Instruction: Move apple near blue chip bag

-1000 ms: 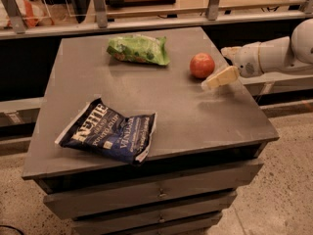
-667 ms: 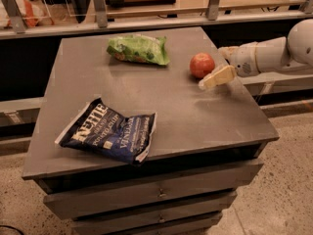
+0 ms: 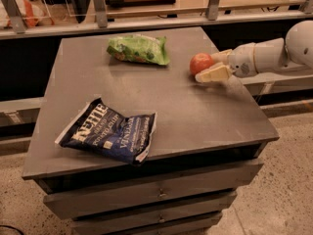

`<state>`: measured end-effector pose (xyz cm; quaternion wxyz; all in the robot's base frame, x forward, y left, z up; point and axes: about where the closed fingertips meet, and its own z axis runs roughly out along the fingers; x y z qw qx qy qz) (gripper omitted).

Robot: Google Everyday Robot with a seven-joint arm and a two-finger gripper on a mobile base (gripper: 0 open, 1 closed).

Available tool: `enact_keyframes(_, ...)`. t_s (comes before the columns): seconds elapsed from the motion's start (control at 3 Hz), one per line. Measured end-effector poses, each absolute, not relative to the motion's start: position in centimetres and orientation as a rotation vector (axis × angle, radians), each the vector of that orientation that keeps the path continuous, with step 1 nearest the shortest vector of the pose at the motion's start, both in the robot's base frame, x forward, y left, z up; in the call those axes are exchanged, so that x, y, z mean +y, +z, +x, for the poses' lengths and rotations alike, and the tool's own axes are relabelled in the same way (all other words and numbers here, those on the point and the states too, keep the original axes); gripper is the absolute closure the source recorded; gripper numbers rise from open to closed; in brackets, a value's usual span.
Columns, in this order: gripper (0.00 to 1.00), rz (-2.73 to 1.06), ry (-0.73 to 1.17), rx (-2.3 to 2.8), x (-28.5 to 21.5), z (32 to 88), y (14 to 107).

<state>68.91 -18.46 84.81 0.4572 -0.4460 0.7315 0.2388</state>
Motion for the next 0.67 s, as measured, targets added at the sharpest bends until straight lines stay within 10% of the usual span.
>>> enact_keyframes(0.67,0.84,-1.110,0.620,1.798,-17.73,68.42,85.13)
